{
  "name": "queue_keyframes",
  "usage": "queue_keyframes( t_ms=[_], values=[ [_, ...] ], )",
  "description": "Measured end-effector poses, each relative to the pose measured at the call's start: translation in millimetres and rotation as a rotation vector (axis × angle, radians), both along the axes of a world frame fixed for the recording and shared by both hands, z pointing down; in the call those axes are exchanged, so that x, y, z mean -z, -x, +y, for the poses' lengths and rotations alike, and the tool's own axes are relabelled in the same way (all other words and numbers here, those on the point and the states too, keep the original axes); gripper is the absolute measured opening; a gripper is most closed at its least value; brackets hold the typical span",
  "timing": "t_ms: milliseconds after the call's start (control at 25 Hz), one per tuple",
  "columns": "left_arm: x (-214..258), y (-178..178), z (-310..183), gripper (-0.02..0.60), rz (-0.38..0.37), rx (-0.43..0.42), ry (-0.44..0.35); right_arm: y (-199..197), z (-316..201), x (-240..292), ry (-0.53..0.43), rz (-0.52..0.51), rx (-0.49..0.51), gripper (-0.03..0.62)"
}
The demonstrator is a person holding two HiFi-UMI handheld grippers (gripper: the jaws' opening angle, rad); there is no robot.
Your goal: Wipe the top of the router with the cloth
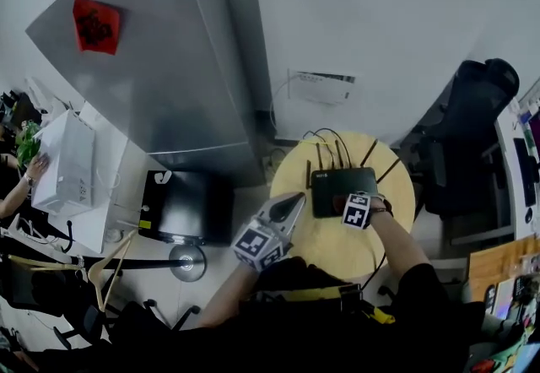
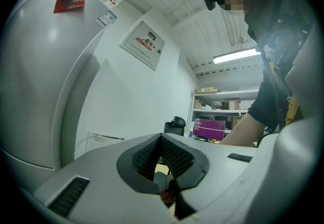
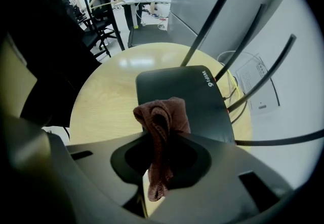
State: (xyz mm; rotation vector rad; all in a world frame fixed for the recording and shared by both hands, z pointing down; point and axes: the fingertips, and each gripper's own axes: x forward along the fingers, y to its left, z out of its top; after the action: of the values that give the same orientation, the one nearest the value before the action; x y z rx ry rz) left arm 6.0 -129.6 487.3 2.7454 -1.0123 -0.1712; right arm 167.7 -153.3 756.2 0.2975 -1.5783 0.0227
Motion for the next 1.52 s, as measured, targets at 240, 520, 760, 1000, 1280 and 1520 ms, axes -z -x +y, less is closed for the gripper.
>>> queue_keyframes(
  t_ms=[240, 520, 760, 1000, 1280, 1520],
  values=[
    [2, -10, 5, -0.006, 0.001, -0.042, -0.014, -2, 19, -1, 0.018, -0.025, -0.015, 0.060],
    [1, -21, 6, -0.006, 0.001, -0.070, 0.006, -4, 32, 1, 0.008, -0.056, -0.035, 0.061],
    [0, -29, 9, -0.006, 0.005, -0.092, 0.002, -9, 44, 0, 0.034, -0.075, -0.037, 0.060],
    [1, -34, 10, -0.006, 0.010, -0.086, 0.001, -17, 70, 3, 0.109, -0.044, 0.102, 0.060],
    [-4, -45, 10, -0.006, 0.004, -0.076, 0.016, -20, 14, 51, -0.133, -0.150, 0.090, 0.060],
    [-10, -43, 6, -0.006, -0.019, -0.035, 0.034, -25, -64, 72, -0.439, -0.105, 0.142, 0.060]
  ],
)
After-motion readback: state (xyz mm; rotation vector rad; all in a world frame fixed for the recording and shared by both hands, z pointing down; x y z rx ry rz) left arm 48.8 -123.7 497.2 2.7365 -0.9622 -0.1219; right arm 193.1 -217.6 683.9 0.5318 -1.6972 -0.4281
